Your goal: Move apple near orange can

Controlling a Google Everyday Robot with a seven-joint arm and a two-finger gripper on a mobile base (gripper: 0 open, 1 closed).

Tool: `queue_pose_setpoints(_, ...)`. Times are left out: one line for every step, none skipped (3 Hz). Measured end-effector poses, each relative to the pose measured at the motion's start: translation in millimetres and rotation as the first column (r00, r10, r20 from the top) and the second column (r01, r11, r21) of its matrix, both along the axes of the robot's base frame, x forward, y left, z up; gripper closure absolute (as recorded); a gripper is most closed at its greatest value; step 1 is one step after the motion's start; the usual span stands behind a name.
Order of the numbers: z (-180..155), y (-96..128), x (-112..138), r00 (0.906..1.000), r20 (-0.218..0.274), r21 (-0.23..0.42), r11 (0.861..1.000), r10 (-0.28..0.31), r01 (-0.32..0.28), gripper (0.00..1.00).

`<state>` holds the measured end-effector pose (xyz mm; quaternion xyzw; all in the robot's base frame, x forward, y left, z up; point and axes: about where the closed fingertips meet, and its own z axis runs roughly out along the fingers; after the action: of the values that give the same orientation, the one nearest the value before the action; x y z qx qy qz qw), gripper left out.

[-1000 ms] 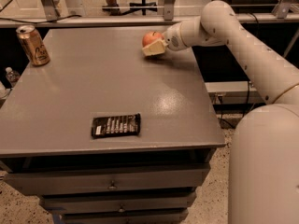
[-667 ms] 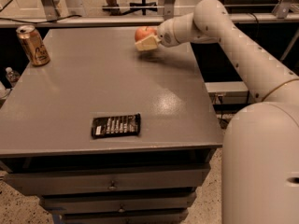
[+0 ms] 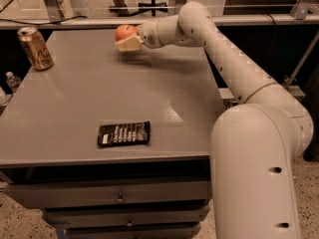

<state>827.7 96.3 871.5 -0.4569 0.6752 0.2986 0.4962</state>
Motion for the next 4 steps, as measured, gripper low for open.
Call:
queue_pose_setpoints(-4.7,40.4,-8.7,0.9988,-0.01,0.017,0.999,0.047,-0.047,1.0)
queue_pose_setpoints(-3.1,72.2,-22.7,0.996,-0.016,-0.009,0.996,0.088,-0.088,1.0)
queue_pose_setpoints(-2.2,96.3,-35.8,0.9934,-0.021,-0.007,0.994,0.113,-0.113,1.0)
queue_pose_setpoints(-3.3,119.2,-44.2,0.99,-0.018,-0.005,0.99,0.14,-0.14,1.0)
